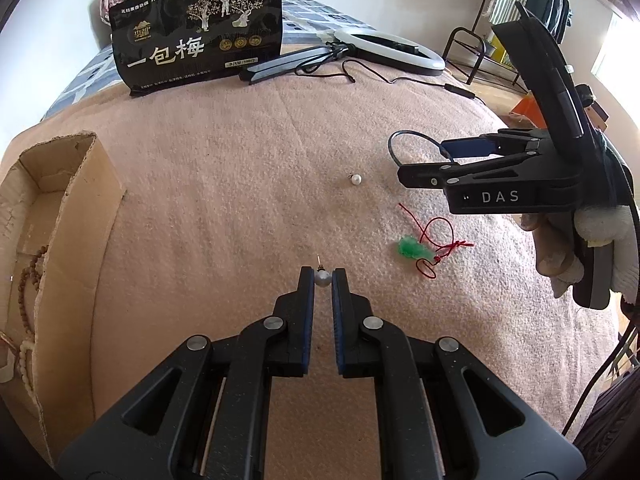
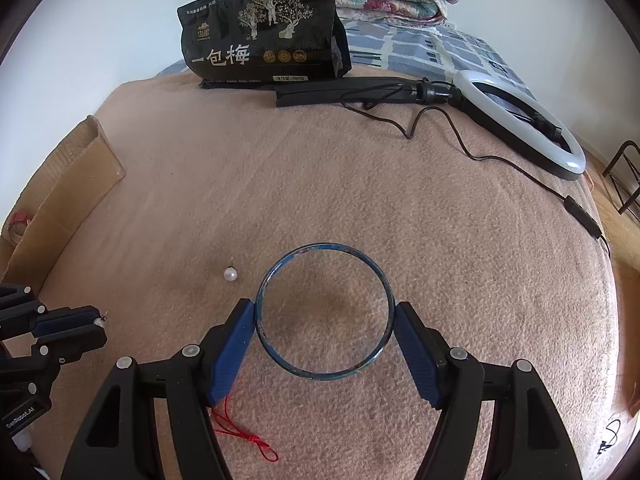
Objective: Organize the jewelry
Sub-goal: 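Close left gripper on a loose white pearl while right gripper grasps the blue bangle, then carry the pearl and blue bangle over the cardboard box with both grippers, then open left gripper dropping the pearl into the box while right gripper releases the bangle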
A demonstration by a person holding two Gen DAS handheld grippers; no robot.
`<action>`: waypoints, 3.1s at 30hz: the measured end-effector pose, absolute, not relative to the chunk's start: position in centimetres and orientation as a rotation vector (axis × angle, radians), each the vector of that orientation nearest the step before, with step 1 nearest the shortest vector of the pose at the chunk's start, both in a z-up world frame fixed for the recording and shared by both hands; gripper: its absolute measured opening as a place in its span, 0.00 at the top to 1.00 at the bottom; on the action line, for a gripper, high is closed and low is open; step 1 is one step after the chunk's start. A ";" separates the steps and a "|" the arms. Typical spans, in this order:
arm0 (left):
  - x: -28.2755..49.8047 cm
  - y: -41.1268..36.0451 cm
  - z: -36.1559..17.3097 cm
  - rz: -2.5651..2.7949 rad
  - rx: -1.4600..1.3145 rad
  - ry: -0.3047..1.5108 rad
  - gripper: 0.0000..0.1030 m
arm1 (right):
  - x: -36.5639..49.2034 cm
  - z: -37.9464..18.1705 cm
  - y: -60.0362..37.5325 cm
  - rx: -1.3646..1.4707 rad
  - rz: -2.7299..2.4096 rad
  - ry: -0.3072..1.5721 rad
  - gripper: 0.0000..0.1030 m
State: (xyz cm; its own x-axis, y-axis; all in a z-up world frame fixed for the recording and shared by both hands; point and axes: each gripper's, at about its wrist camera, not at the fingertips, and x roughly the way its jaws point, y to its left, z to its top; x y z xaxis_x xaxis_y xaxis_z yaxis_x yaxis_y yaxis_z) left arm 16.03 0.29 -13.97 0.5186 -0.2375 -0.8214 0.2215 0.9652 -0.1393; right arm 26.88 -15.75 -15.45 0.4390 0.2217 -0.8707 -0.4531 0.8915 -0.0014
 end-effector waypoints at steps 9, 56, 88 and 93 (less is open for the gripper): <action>15.1 0.8 -11.5 -0.272 -0.037 0.939 0.93 | 25.3 -12.4 -15.3 -0.247 0.422 0.991 0.29; 8.1 15.2 -2.4 -0.028 -0.120 0.739 0.93 | 16.7 -2.5 -2.5 -0.260 0.623 0.834 0.29; 11.5 25.7 -5.5 0.103 -0.194 0.775 0.93 | 14.6 -7.1 11.2 -0.337 0.811 0.880 0.29; 11.7 25.7 -5.4 0.102 -0.193 0.772 0.93 | 14.6 -7.7 12.2 -0.347 0.821 0.887 0.29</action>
State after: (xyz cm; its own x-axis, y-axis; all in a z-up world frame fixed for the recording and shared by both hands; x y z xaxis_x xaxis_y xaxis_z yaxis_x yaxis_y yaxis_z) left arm 11.70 25.67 -5.45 0.7129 0.0212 -0.7009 -0.1620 0.9775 -0.1353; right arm 14.58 12.18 -7.74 0.3612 0.4863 -0.7957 -0.7556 0.6527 0.0559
